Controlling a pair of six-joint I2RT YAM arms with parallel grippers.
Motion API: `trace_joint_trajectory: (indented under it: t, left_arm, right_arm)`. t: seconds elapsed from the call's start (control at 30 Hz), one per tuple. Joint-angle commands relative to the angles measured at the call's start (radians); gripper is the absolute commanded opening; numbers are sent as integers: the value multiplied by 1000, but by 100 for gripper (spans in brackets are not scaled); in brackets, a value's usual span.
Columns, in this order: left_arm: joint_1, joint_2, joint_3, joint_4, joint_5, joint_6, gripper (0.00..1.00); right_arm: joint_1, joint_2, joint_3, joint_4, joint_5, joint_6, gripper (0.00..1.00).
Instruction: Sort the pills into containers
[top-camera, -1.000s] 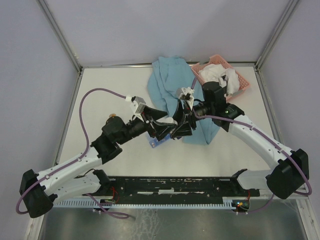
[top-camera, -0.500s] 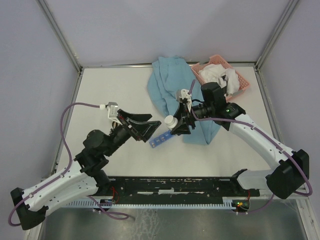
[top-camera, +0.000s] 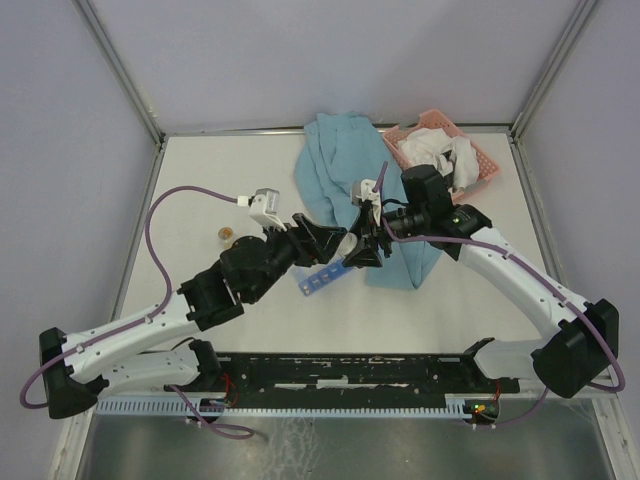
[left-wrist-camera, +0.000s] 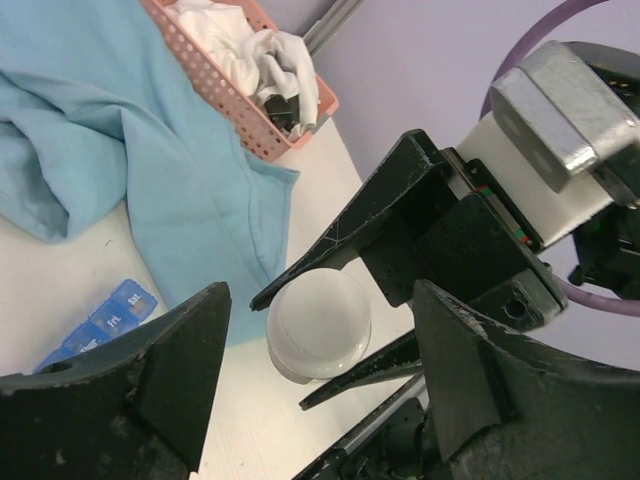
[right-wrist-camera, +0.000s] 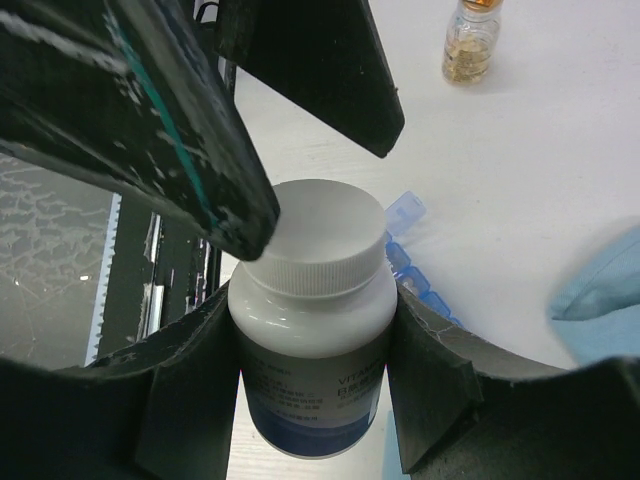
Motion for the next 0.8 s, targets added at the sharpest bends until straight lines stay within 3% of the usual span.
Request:
trace_joint_trajectory:
  t: [0.0,0.27,0.63,0.77]
  left_arm:
    - [-17,37,63,-10,-65,-39,75]
    - [-25,87,88,-16,-55,-46,65]
    - [-25,95,90,-28,-11,-33,36]
    - [-25,77,73,-25,26,6,32]
  right_arm:
    - [0,0,54,6,9,-19,8]
    - [0,0,56,3,11,-22,8]
    - [1,0,59,-1,9,-20,8]
    - [1,3,61,2,-12,-7,8]
